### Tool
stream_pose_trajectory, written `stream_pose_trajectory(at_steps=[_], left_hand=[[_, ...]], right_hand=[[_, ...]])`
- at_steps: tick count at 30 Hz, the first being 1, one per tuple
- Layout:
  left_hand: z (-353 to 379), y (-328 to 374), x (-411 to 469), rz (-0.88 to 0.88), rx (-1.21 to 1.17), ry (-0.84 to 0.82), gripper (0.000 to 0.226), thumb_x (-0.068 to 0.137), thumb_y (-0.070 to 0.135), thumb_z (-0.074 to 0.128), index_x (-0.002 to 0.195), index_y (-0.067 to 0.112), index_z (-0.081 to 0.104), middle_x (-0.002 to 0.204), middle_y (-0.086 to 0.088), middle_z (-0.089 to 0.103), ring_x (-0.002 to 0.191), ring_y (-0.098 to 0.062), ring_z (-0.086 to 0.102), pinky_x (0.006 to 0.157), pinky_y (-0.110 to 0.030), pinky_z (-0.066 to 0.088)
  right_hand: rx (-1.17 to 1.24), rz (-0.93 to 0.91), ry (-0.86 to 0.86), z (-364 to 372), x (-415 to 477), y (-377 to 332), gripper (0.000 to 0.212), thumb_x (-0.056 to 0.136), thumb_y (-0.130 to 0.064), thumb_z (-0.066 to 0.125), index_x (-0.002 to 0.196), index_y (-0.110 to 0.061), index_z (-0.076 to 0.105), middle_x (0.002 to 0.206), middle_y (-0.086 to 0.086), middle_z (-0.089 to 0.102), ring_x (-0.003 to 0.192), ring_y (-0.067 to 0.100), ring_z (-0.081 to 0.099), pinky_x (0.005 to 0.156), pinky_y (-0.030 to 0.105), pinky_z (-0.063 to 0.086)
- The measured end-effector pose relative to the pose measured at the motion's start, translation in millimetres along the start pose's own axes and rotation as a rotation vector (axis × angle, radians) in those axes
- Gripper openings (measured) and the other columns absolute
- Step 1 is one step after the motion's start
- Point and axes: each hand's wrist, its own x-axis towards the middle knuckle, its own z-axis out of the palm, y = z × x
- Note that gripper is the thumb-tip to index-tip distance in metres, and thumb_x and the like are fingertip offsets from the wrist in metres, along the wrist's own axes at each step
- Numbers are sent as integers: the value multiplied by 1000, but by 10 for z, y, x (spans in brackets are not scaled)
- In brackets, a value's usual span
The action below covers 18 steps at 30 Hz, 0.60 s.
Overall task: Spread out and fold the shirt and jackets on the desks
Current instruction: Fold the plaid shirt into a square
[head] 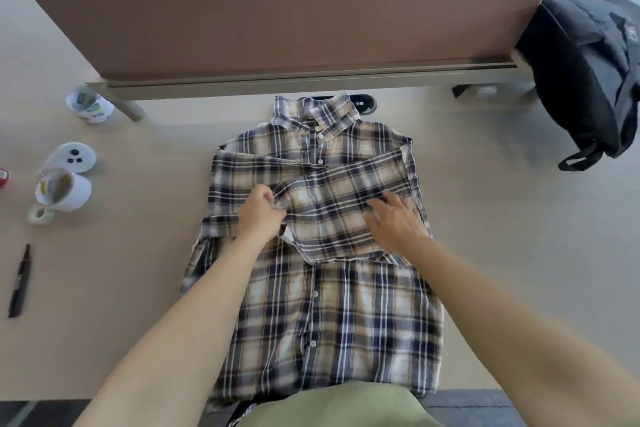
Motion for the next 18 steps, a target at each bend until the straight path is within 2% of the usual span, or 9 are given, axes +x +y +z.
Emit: stream_pose_trajectory(at_steps=[2,4,6,7,10,12,14,16,18], left_hand=[[-55,-47,-8,117,26,-39,15,91,12,68,88,19,55,99,3,61,77,-12,58,56,-22,40],[-106,-60,-24,183,66,-59,14,93,13,67,88,25,62,109,6,63,80,-11,61,58,-21,42],[-143,8,-51,259,65,-12,17,93,10,65,98,25,69,109,6,65,65,-6,59,52,-14,41],[-156,65,-60,327,57,25,19,93,7,65,103,21,72,108,3,67,64,-4,58,52,-8,41],[-208,235,-74,482,49,81,24,90,2,66,111,12,71,113,-1,70,93,-9,62,73,-1,40],[-244,278,-56,470,18,84,29,91,1,64,117,12,68,122,-1,67,107,-8,58,81,0,36],[-262,262,-46,418,0,76,32,92,1,61,121,14,65,129,-1,62,100,-5,56,72,5,34],[-249,195,-39,370,2,50,34,93,1,60,125,15,64,133,0,59,84,-13,62,64,1,38],[-231,115,-25,328,-18,29,36,94,3,60,127,17,62,136,0,57,94,-23,66,64,-1,40]], right_hand=[[-23,61,-5,-42,97,8,53,104,-44,30,155,-31,28,167,7,5,152,34,7,121,53,13],[-48,138,3,-53,147,21,53,104,-42,29,155,-28,26,167,9,3,152,32,6,121,52,16],[-84,179,53,-39,169,20,51,103,-39,30,151,-22,32,166,10,11,150,31,17,117,50,24],[-100,182,92,-34,179,17,48,103,-36,32,149,-20,35,164,10,18,147,30,24,115,48,28],[-75,252,231,-71,258,45,44,102,-33,38,142,-16,41,149,12,40,134,32,42,108,46,38],[-22,340,291,-134,352,94,45,101,-32,43,142,-11,40,142,15,46,129,34,46,104,47,42],[17,397,298,-190,448,159,44,99,-26,49,139,-8,43,137,15,50,126,35,49,101,47,44],[30,406,287,-201,523,230,36,99,-21,51,133,-8,49,130,14,55,120,34,53,95,46,47],[87,417,278,-197,574,297,28,100,-21,51,125,-8,55,122,13,58,111,34,58,88,44,51]])
